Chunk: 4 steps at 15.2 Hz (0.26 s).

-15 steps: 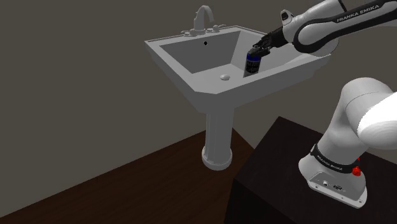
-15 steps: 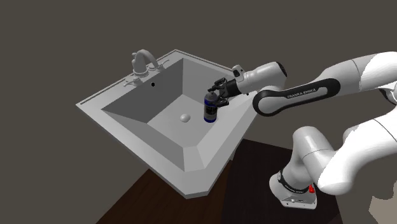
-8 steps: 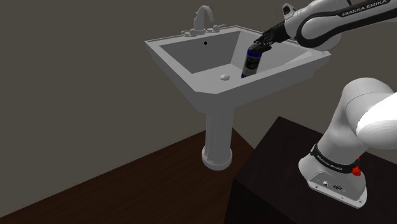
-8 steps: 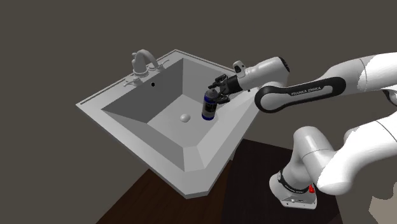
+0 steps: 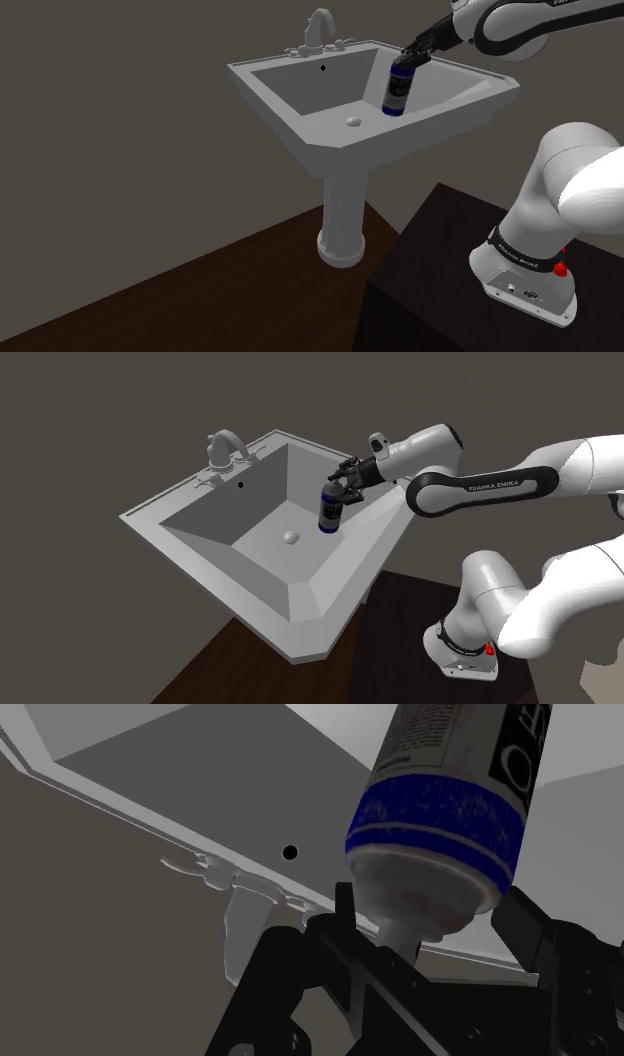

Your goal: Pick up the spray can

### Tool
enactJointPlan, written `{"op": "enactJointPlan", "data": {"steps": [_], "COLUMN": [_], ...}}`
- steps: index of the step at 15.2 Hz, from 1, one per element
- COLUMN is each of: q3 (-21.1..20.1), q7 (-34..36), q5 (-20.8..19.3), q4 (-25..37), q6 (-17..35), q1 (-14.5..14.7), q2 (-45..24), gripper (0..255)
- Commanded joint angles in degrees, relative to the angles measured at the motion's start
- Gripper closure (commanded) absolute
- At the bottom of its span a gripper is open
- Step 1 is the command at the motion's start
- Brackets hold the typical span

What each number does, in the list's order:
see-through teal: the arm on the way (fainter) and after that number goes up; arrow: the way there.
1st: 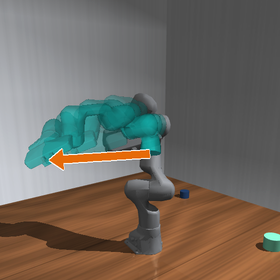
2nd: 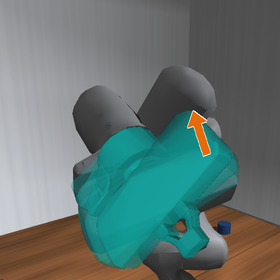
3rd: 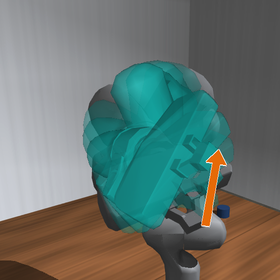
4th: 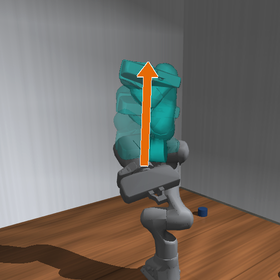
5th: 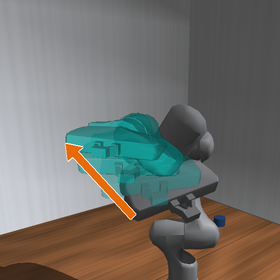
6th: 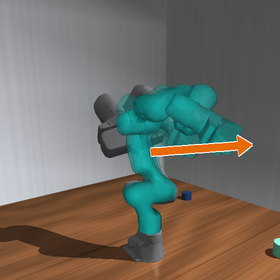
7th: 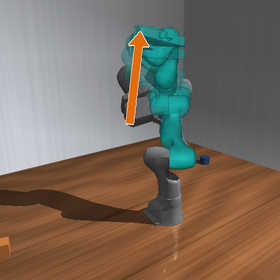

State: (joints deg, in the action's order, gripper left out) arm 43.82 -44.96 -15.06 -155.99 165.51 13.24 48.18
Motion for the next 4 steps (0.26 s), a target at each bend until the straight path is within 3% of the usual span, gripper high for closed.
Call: {"op": "enactJointPlan", "data": {"steps": [1, 4], "q3": [-0.93, -1.48], "q7": [0.50, 0.78], "q5": [0.21, 0.32], "q4": [1.14, 1.78], "q6": [-1.50, -2.44], "q1": [-0.11, -0.22], "q2": [0.36, 0.62], "gripper": [255, 255]}}
